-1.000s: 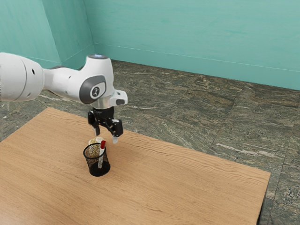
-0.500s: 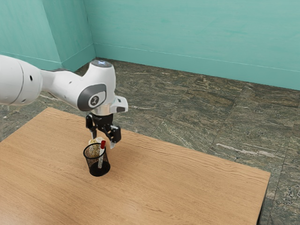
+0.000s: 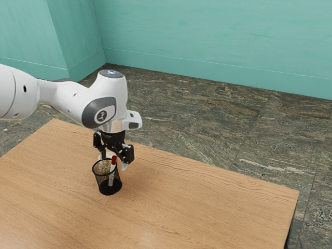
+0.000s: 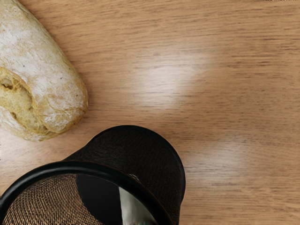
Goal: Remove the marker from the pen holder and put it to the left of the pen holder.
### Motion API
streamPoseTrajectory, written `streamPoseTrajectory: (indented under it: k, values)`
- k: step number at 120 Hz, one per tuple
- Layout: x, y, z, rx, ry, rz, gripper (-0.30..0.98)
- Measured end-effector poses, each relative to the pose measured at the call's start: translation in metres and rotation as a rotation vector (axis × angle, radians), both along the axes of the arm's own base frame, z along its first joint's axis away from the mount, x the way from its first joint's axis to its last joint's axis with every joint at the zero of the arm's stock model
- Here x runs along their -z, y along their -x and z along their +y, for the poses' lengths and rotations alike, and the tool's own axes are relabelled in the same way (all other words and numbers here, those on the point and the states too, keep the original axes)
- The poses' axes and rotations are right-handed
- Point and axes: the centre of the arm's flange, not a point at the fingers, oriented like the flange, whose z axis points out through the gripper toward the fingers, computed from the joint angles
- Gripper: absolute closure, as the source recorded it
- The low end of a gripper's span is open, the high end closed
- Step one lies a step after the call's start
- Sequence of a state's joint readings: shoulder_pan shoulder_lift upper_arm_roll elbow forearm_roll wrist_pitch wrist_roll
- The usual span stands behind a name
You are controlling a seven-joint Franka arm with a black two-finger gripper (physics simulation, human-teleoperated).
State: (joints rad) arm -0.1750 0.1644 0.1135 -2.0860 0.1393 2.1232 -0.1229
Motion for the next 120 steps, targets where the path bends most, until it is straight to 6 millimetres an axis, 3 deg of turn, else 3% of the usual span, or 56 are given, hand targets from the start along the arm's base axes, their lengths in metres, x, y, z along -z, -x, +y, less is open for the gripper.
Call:
streamPoseTrajectory:
  k: [45, 73, 89, 97, 111, 115, 120]
  values:
    - [-0.004, -0.001, 0.001, -0.029, -0.004, -0.014, 0.61]
    - [-0.008, 0.000, 0.005, -0.050, -0.016, -0.021, 0.72]
    - [-0.018, 0.001, 0.023, -0.090, -0.025, -0.036, 0.74]
    - [-0.038, 0.005, 0.028, -0.103, -0.023, -0.060, 0.75]
    - [-0.104, 0.032, 0.038, -0.123, -0.001, -0.157, 0.75]
    - [-0.123, 0.039, 0.052, -0.149, 0.003, -0.185, 0.75]
    - [-0.138, 0.048, 0.086, -0.214, 0.000, -0.203, 0.75]
